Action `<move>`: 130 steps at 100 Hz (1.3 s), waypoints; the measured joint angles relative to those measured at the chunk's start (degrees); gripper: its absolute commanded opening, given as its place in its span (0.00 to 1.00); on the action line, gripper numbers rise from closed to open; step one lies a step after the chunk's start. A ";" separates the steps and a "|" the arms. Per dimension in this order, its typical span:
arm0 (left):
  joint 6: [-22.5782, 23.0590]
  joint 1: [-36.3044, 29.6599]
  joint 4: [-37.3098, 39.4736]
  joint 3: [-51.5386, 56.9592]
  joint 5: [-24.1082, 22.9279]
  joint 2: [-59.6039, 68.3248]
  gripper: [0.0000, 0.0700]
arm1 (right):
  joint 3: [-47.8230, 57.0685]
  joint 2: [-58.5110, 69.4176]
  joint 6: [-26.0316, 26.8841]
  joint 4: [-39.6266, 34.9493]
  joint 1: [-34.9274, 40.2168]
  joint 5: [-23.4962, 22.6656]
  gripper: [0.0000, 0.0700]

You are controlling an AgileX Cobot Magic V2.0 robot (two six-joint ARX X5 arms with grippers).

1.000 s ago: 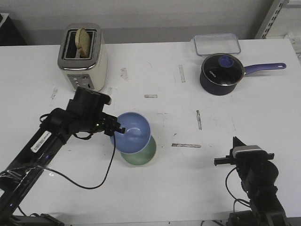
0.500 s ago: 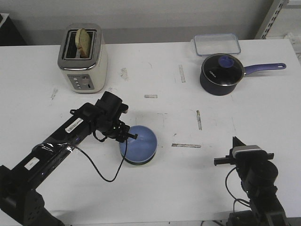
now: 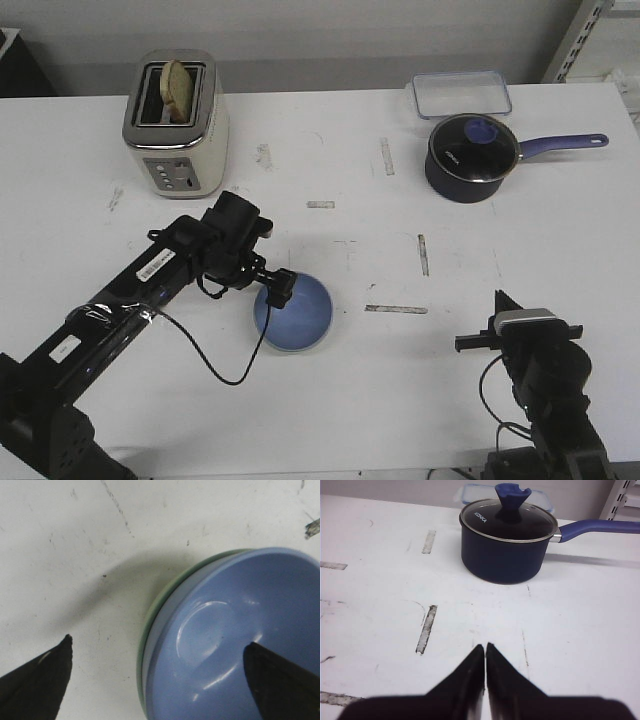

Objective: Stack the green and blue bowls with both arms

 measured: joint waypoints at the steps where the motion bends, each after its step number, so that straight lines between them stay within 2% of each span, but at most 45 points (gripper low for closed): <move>1: 0.00 0.00 -0.11 0.44 0.00 0.00 0.93 | 0.00 0.00 0.02 0.00 0.00 0.00 0.00; 7: 0.04 0.00 -0.13 2.86 0.00 -0.02 0.90 | 0.00 0.00 0.00 0.00 0.00 0.02 0.00; 12: 0.39 0.00 -0.13 4.90 0.00 -0.13 0.77 | 0.00 0.00 0.00 0.00 0.00 0.00 0.00; 17: 0.66 0.09 -0.15 6.95 0.00 -0.24 0.55 | 0.00 0.00 0.02 0.00 0.00 0.00 0.00; 25: 1.20 0.42 -0.46 10.32 0.02 -0.48 0.11 | 0.00 0.00 0.02 0.00 0.00 0.02 0.00; 28: 1.42 0.70 -0.28 11.23 0.02 -0.79 0.00 | 0.00 0.00 0.02 0.00 0.00 0.02 0.00; 38: 1.95 2.08 0.24 12.96 -1.44 -2.67 0.00 | 0.00 0.00 0.00 0.00 0.00 0.02 0.00; 56: 5.49 5.90 -0.87 12.96 -11.34 -7.76 0.00 | 0.00 0.00 0.00 0.00 0.00 0.00 0.00; 72: 6.45 12.33 3.74 6.56 -11.69 -15.17 0.00 | 0.00 0.00 0.00 0.00 0.00 0.04 0.00; 102: 6.47 24.72 19.06 -17.27 -12.07 -36.87 0.00 | 0.00 0.00 0.00 0.00 0.00 0.26 0.00; 130: 6.49 29.88 30.45 -39.47 -12.07 -59.73 0.00 | 0.00 0.00 0.00 1.38 0.00 0.26 0.00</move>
